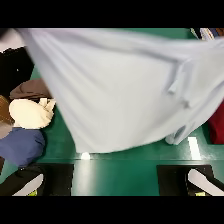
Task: Fold the shirts.
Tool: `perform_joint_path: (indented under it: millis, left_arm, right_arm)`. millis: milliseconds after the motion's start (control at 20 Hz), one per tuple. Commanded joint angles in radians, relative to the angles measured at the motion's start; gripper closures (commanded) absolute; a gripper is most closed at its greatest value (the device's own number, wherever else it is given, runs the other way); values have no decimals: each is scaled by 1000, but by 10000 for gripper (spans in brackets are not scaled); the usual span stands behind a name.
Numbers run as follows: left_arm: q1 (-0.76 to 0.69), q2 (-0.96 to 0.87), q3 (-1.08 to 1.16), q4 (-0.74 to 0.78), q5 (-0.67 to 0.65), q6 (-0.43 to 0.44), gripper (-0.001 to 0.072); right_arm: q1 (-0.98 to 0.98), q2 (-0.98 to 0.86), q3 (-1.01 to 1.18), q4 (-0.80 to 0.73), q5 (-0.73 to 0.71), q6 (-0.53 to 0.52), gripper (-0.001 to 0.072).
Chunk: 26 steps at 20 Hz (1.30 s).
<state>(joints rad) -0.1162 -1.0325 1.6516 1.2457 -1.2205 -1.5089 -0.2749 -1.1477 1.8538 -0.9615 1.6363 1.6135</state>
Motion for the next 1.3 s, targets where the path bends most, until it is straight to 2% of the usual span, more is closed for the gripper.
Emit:
perform_joint_path:
  millis: [0,100,200,400,500,600,650,700,800,950,1050,1100,1250]
  left_arm:
    - [1,-177,-202,4,27,-10,686]
    - [1,-308,-222,13,111,-3,686]
    - [1,-407,-222,15,264,2,686]
    - [1,-512,-221,16,552,-2,686]
    - [1,-539,-219,15,626,-3,686]
    - [1,-549,-219,15,632,-3,683]
    - [1,-548,-218,16,621,-3,538]
    - [1,-547,-212,15,596,-10,307]
    - [1,-547,-174,16,471,-10,281]
    - [1,-532,-86,97,125,-10,281]
    - [1,-504,-89,112,-31,10,281]
    - [1,-490,-98,121,-90,24,281]
    - [1,-382,-266,127,-101,24,281]
  right_arm:
    - [173,-174,-180,-137,40,7,702]
    - [261,-301,-255,-199,-23,-6,702]
    - [309,-414,-285,-198,-134,-18,702]
    - [342,-593,-196,-183,-318,-18,702]
    - [344,-653,-114,-182,-350,-18,701]
    - [344,-694,-42,-181,-343,-18,686]
    - [344,-704,-17,-181,-333,-18,493]
    - [343,-711,6,-182,-319,-18,286]
    - [330,-699,38,-183,-268,-26,272]
    - [300,-632,39,-187,-143,-100,272]
    - [275,-569,13,-185,-79,-117,272]
    - [269,-529,-30,-185,-79,-130,272]
    - [249,-375,-236,-183,-84,-154,272]
